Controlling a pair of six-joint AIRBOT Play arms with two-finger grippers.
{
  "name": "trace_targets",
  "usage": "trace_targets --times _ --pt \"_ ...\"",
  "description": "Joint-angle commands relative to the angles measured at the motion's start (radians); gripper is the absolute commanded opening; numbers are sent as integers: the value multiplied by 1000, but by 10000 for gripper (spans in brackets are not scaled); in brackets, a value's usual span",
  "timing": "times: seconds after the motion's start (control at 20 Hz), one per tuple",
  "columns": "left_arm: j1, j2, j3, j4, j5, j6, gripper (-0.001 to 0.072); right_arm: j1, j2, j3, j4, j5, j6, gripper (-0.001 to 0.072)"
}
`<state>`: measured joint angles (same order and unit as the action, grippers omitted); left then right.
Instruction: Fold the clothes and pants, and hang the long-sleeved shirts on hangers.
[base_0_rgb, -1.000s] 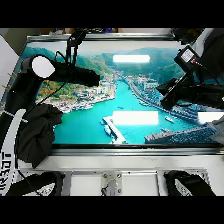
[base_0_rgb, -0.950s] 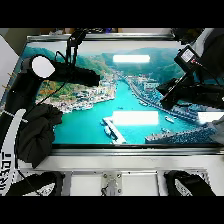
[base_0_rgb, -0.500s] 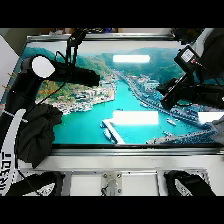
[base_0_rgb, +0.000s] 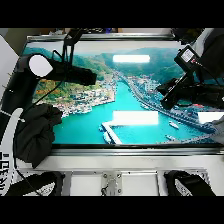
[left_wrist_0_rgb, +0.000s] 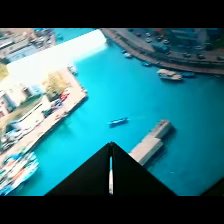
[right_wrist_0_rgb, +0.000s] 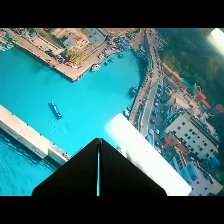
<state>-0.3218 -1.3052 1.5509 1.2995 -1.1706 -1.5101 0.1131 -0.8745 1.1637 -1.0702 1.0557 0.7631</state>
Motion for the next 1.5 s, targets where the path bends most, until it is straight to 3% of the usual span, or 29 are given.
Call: trace_targets --times 0.0,0.05,0.15,0.2,0.25,0.3,0.5,0.65,0.9,0.95,1.05,1.1,1.25,1.45 --pt "67 78 -51 443 -154 -228 14 1 0 0 0 0 0 18" --pt "94 126 -114 562 -164 -270 14 1 0 0 0 0 0 19" --pt "165 208 -257 636 -153 -273 20 1 0 0 0 0 0 19" --pt "205 240 -335 634 -127 -243 405 1 0 0 0 0 0 19" --pt "238 261 -407 634 -92 -242 706 1 0 0 0 0 1 18" --pt "268 274 -471 624 -61 -225 708 1 0 0 0 0 0 19" --pt "356 221 -664 619 66 -147 708 1 0 0 0 0 0 19" --pt "402 109 -703 621 132 -147 707 1 0 0 0 0 0 19" --pt "432 -71 -642 620 35 -147 692 1 0 0 0 0 0 19" --pt "432 -87 -635 620 18 -147 613 1 0 0 0 0 0 19" --pt "432 -96 -631 621 -12 -147 182 1 0 0 0 0 0 18" --pt "432 -89 -631 620 -20 -146 18 0 0 0 0 0 0 19" --pt "402 35 -629 617 -59 -147 15 0 0 0 0 0 0 19" --pt "229 314 -531 521 -239 -167 15 1 0 0 0 0 0 19"
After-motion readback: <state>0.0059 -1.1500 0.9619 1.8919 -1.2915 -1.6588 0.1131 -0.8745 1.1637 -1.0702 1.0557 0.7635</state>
